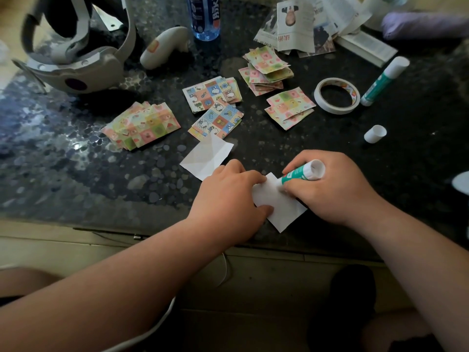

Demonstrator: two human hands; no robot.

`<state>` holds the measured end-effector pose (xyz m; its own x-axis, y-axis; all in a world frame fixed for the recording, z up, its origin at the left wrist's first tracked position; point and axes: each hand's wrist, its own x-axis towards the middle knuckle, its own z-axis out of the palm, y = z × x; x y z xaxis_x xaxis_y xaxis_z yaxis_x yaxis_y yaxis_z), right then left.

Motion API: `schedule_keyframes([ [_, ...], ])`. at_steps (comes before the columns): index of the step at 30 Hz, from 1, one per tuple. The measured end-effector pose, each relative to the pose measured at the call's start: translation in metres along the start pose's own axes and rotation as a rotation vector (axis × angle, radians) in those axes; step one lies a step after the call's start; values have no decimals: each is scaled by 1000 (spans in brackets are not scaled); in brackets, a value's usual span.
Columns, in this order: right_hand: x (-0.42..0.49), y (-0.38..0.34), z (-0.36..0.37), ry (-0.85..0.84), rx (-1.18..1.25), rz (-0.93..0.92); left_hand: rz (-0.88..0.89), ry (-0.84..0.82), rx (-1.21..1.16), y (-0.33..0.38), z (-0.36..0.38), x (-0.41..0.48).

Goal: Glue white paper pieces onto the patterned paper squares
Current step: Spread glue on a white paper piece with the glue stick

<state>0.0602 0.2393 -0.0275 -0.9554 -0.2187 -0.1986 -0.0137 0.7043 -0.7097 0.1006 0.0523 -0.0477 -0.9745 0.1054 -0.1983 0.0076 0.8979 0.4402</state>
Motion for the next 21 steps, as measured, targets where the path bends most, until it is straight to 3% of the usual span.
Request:
schedule_keyframes([
  [21, -7, -1, -9, -55, -70, -26, 107, 46, 107, -1, 0, -2],
])
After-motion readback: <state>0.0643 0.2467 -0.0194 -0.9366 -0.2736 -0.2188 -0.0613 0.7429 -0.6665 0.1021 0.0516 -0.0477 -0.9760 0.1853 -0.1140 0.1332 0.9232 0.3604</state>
